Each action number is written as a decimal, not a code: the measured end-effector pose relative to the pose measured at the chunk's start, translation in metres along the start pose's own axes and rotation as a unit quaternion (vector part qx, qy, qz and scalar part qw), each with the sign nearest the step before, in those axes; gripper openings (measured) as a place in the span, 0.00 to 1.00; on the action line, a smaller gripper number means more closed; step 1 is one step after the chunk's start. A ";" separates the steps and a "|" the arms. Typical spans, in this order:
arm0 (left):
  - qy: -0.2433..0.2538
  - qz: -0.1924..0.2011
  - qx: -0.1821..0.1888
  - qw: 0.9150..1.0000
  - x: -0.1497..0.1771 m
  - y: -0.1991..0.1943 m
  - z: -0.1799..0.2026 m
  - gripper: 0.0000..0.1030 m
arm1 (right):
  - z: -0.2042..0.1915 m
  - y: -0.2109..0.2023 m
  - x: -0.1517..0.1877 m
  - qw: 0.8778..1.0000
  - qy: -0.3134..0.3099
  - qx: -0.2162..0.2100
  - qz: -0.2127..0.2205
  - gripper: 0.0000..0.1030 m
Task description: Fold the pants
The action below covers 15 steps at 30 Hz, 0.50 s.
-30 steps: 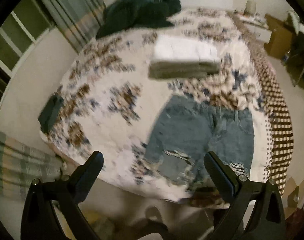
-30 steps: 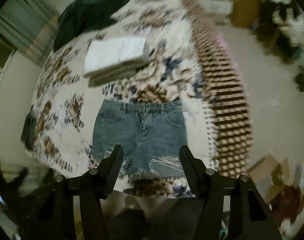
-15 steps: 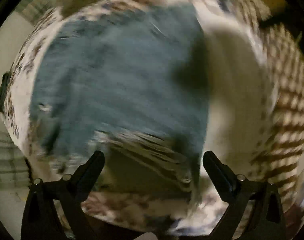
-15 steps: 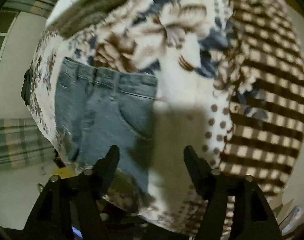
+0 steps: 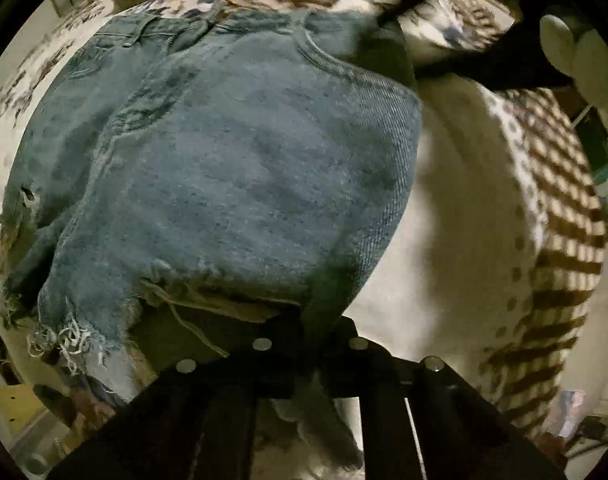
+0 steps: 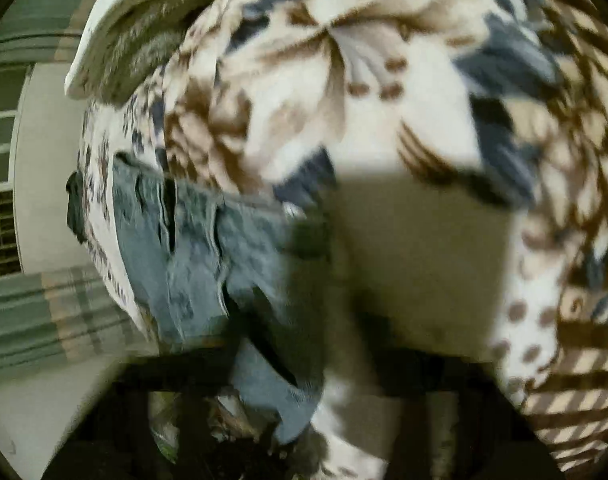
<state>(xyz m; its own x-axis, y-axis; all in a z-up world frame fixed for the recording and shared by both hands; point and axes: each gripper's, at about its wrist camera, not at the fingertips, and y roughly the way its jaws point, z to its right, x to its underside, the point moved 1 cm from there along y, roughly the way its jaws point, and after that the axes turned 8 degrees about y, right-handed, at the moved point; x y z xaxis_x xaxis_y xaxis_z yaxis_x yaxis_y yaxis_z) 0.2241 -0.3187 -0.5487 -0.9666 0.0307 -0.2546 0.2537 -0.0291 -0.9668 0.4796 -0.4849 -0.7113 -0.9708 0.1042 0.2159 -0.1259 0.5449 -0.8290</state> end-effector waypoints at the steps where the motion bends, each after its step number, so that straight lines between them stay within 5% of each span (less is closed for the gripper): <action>1: 0.003 0.009 0.003 1.000 -0.001 -0.010 -0.005 0.05 | -0.004 -0.002 0.000 1.000 0.004 0.000 0.005 0.14; 8: -0.049 0.056 0.028 0.997 -0.011 -0.095 -0.065 0.05 | -0.066 -0.051 0.030 0.999 -0.016 -0.011 0.051 0.08; 15: -0.159 0.100 0.048 0.981 -0.021 -0.133 -0.177 0.05 | -0.184 -0.068 0.043 0.995 -0.065 -0.023 0.071 0.07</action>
<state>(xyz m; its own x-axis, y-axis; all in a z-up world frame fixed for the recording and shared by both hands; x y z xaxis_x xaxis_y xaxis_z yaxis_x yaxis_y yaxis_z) 0.2170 -0.1390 -0.4180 -0.8647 -0.2974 -0.4047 0.4493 -0.0982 -0.8879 0.4843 -0.3648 -0.5509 -0.9968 0.0758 0.0271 0.0209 0.5694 -0.8218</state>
